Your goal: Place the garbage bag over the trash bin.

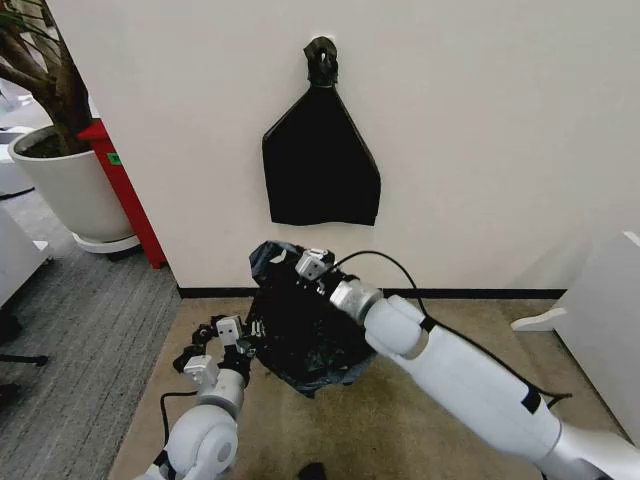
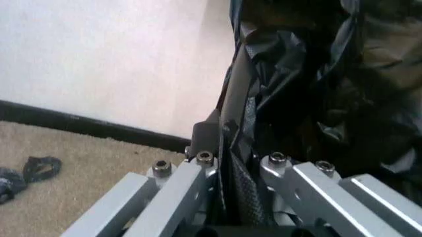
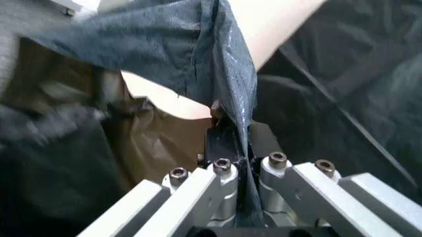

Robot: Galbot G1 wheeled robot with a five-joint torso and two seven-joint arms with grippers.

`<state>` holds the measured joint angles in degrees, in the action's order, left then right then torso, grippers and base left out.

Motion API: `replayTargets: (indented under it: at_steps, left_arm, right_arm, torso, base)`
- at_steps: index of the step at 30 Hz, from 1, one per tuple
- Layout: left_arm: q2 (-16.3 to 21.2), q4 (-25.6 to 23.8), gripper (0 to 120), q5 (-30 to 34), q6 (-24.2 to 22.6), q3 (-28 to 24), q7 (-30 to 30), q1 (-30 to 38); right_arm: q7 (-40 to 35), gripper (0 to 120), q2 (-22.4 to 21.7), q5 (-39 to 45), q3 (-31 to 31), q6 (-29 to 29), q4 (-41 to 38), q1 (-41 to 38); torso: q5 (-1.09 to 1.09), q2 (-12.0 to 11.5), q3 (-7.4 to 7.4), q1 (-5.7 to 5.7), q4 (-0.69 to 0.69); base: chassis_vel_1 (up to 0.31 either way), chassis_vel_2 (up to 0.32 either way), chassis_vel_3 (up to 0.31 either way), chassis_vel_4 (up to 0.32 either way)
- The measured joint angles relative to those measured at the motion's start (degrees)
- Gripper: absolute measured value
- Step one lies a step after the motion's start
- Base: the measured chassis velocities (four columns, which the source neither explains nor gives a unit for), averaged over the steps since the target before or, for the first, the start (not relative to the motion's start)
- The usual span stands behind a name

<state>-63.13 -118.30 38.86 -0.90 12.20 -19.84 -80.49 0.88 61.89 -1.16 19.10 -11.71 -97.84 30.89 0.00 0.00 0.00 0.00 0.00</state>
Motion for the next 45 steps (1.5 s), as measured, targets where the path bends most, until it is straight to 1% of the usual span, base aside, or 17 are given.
replayTargets:
  at_steps: [4, 7, 13, 14, 16, 19, 20, 25, 28, 38, 39, 40, 41, 42, 45]
  left_arm:
    - [0.2, -2.0, 5, -0.8, 0.4, 0.7, 0.5, -1.5]
    - [0.1, -2.9, 5, -1.1, 0.6, 1.2, 0.7, -2.2]
    - [-0.6, -6.9, 5, -1.8, 1.1, 2.6, 1.2, -4.7]
    - [-0.6, -6.9, 5, -1.8, 1.1, 2.6, 1.2, -4.7]
    - [-0.8, -8.3, 5, -1.8, 1.2, 3.1, 1.3, -5.2]
    - [-1.2, -10.2, 5, -1.3, 1.1, 4.6, 1.3, -5.8]
    - [-1.3, -10.6, 5, -1.0, 1.1, 5.1, 1.3, -5.9]
    - [-1.5, -11.1, 5, 0.0, 1.1, 6.4, 1.0, -5.8]
    - [-1.9, -11.1, 5, 1.1, 1.1, 7.0, 0.3, -4.9]
    - [-3.2, -10.9, 5, 3.9, 0.9, 8.6, -0.8, -3.4]
    - [-3.2, -10.6, 5, 4.0, 0.9, 8.7, -0.9, -3.4]
    - [-3.2, -10.4, 5, 4.1, 0.9, 8.8, -0.9, -3.3]
    - [-3.1, -9.9, 5, 4.1, 0.9, 8.8, -1.0, -3.3]
    - [-3.1, -9.7, 5, 4.1, 0.9, 8.8, -1.0, -3.2]
    - [-3.3, -7.9, 5, 4.1, 0.9, 8.2, -1.2, -2.6]
  right_arm:
    - [0.1, 0, -0.9, 1.1, 0.2, 0.3, 2.2, -1.9]
    - [0.1, 0, -1.4, 1.5, 0.2, 0.5, 3.0, -2.2]
    - [0.8, 0, -3.9, 2.8, -0.8, 1.5, 6.0, -2.5]
    - [0.8, 0, -3.9, 2.8, -0.8, 1.5, 6.0, -2.5]
    - [1.2, 0, -4.6, 3.0, -1.3, 2.0, 7.1, -2.5]
    - [1.7, 0, -5.8, 3.1, -2.2, 2.8, 8.7, -2.2]
    - [1.8, 0, -6.1, 3.1, -2.4, 2.9, 9.0, -2.0]
    - [1.9, 0, -6.8, 3.3, -3.0, 3.2, 9.2, -1.2]
    - [1.9, 0, -6.9, 3.3, -3.0, 3.2, 9.0, -0.7]
    - [1.9, 0, -6.4, 3.2, -2.6, 3.2, 9.2, 0.3]
    - [1.9, 1, -6.4, 3.3, -2.6, 3.0, 9.1, 0.3]
    - [1.9, 5, -6.4, 3.3, -2.6, 2.8, 8.9, 0.2]
    - [1.9, 10, -6.4, 3.3, -2.6, 2.5, 8.7, -0.1]
    - [1.9, 12, -6.4, 3.4, -2.6, 2.4, 8.6, -0.2]
    - [2.9, 27, -6.6, 5.5, -2.6, 0.5, 6.9, -0.9]
  torso:
    - [0.00, 0.0, 0.00, 0.00, 0.00]
    - [0.00, 0.0, 0.00, 0.00, 0.00]
    - [0.01, 0.0, 0.00, 0.00, 0.00]
    - [0.01, 0.0, 0.00, 0.00, 0.00]
    - [0.01, 0.0, -0.01, 0.00, -0.02]
    - [0.02, 0.0, 0.00, 0.00, -0.01]
    - [0.01, 0.0, 0.00, 0.00, 0.01]
    - [0.00, 0.0, 0.00, 0.00, -0.02]
    - [0.00, 0.0, 0.00, 0.00, 0.00]
    - [0.01, 0.0, 0.00, 0.00, 0.00]
    - [0.01, 0.0, 0.00, 0.00, 0.00]
    - [0.00, 0.0, 0.00, 0.00, -0.01]
    - [0.01, 0.0, 0.00, 0.00, 0.00]
    - [0.01, 0.0, 0.00, 0.00, 0.00]
    - [0.00, 0.0, 0.00, 0.00, 0.00]
  base:
    - [0.000, 0.000, 0.000, 0.000]
    - [0.000, 0.000, 0.000, 0.000]
    - [0.000, 0.000, 0.000, 0.000]
    - [0.000, 0.000, 0.000, 0.000]
    - [0.000, 0.000, 0.000, 0.000]
    - [0.000, 0.000, 0.000, 0.000]
    - [0.000, 0.000, 0.000, 0.000]
    - [0.000, 0.000, 0.000, 0.000]
    - [0.000, 0.000, 0.000, 0.000]
    - [0.000, 0.000, 0.000, 0.000]
    - [0.000, 0.000, 0.000, 0.000]
    - [0.000, 0.000, 0.000, 0.000]
    - [0.000, 0.000, 0.000, 0.000]
    - [0.000, 0.000, 0.000, 0.000]
    - [0.000, 0.000, 0.000, 0.000]
